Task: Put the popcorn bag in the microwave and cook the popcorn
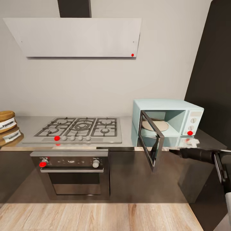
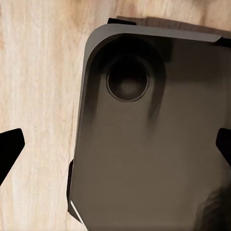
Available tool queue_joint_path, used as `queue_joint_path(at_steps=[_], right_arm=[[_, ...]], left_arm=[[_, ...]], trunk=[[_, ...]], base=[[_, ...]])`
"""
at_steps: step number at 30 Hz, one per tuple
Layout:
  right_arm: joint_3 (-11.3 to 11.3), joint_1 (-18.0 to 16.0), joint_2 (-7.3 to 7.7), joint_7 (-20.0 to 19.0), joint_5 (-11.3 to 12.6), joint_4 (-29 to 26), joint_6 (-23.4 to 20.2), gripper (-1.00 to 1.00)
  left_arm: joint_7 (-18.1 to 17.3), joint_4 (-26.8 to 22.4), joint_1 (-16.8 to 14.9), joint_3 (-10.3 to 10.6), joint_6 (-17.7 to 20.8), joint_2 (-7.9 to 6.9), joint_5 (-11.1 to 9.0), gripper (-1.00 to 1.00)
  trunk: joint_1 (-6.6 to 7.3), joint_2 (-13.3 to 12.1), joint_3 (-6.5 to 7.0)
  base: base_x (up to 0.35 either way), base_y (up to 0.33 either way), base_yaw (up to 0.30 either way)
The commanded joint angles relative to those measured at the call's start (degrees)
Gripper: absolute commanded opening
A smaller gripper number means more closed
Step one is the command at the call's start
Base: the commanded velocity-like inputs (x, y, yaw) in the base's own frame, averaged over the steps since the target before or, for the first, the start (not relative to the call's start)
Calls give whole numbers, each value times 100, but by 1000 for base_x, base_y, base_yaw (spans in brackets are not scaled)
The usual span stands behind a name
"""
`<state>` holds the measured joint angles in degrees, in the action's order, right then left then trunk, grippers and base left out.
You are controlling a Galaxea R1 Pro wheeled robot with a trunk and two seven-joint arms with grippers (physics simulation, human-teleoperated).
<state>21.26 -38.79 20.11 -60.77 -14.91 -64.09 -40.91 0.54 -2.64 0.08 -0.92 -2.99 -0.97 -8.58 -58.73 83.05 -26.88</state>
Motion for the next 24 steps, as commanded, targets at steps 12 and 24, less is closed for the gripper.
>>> queue_joint_path(at_steps=[12, 24], right_arm=[[1404, 3, 215, 952, -1670, 3663, 2275, 100], [1376, 1952, -353, 3731, -2431, 6574, 4010, 100]], left_arm=[[7, -1, 1, -13, -9, -1, -38, 100], [7, -4, 1, -8, -9, 0, -40, 100]], trunk=[[0, 3, -5], [0, 3, -5]], base=[[0, 0, 0], [0, 0, 0]])
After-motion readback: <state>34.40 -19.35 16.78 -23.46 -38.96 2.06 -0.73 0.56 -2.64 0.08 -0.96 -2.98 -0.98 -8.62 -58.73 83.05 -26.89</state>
